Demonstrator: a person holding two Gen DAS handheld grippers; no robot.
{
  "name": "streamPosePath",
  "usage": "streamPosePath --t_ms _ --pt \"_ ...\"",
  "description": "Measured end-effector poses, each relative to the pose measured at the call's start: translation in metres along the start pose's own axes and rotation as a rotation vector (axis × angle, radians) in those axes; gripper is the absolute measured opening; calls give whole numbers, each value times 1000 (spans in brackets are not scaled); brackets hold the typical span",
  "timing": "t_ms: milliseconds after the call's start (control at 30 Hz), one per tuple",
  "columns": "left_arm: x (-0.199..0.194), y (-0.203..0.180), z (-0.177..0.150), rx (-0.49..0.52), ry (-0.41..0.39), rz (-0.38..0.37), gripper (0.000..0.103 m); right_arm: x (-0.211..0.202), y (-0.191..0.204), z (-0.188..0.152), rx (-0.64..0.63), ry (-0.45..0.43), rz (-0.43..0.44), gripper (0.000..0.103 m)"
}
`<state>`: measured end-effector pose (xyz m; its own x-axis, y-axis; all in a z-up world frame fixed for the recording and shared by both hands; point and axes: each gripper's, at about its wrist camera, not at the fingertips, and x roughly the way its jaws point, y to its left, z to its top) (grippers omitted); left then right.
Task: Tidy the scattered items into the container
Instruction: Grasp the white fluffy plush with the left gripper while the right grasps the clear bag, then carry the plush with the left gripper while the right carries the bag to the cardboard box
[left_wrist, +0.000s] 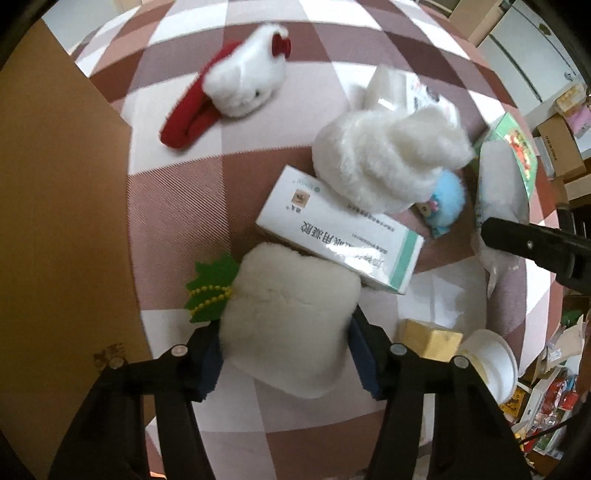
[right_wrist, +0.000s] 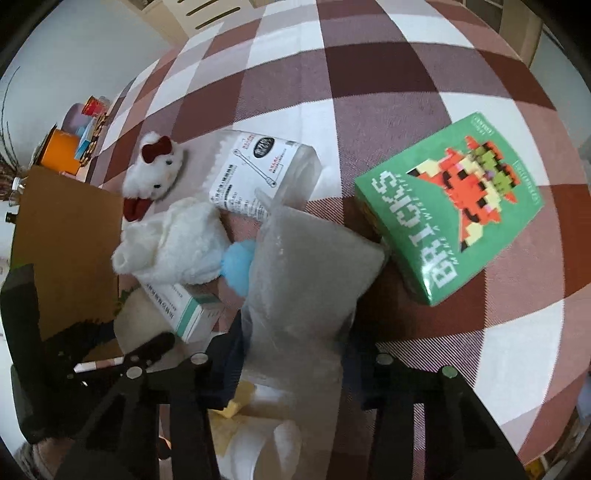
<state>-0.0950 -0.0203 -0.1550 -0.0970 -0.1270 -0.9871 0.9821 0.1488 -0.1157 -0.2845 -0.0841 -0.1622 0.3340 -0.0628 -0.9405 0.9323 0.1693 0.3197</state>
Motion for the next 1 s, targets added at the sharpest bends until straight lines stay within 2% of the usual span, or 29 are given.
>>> streamPosePath --t_ms 200,367,567,800,1000 --pt "-33 -2 5 -9 -32 -16 60 -35 4 -8 -22 -25 -10 46" --pt "-64 6 12 -40 -48 -25 60 -62 24 -7 -72 -51 -40 46" --pt "-92 12 -3 -109 -34 -33 60 -90 53 -4 -124 -77 -44 46" --pt "-152 47 -30 -172 -93 -37 60 -110 102 -3 -235 -104 -49 46" --pt "-181 68 -41 -222 -141 -44 60 -120 143 -3 -322 -115 -23 46"
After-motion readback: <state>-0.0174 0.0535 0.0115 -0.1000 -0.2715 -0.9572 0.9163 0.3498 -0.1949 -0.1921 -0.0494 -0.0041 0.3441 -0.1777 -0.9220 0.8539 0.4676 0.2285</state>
